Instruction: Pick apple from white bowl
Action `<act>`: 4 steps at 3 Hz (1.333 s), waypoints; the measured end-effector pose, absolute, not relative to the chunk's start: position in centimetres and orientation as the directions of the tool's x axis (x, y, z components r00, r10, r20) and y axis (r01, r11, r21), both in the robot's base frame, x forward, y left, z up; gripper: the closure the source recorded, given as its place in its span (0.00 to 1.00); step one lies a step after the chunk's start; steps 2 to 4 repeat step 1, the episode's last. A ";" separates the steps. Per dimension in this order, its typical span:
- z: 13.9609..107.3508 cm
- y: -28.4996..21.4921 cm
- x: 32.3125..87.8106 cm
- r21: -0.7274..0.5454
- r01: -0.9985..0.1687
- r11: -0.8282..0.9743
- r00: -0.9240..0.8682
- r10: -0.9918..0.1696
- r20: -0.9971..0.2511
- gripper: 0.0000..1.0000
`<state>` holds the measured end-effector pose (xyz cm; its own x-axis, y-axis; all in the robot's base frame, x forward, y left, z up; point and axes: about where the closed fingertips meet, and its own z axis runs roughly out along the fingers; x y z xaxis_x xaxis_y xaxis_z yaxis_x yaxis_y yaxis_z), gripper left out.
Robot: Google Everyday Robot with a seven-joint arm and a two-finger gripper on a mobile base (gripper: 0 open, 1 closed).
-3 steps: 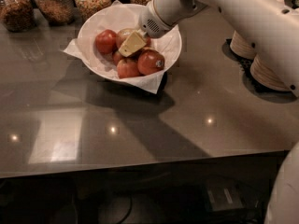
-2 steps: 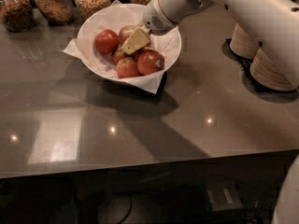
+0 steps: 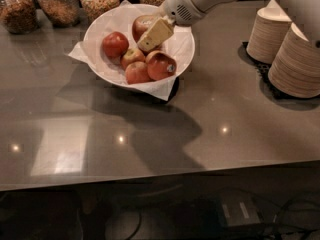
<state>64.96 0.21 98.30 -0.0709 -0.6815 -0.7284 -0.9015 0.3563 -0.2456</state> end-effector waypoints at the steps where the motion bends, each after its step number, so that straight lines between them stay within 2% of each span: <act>1: 100.4 -1.8 62.4 -0.297 -0.904 0.307 -0.015 -0.717 -0.697 1.00; 4: 100.4 -1.8 62.4 -0.297 -0.904 0.307 -0.015 -0.717 -0.697 1.00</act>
Offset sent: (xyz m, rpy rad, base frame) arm 0.0000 0.0000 0.0000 0.0000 0.0000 0.0000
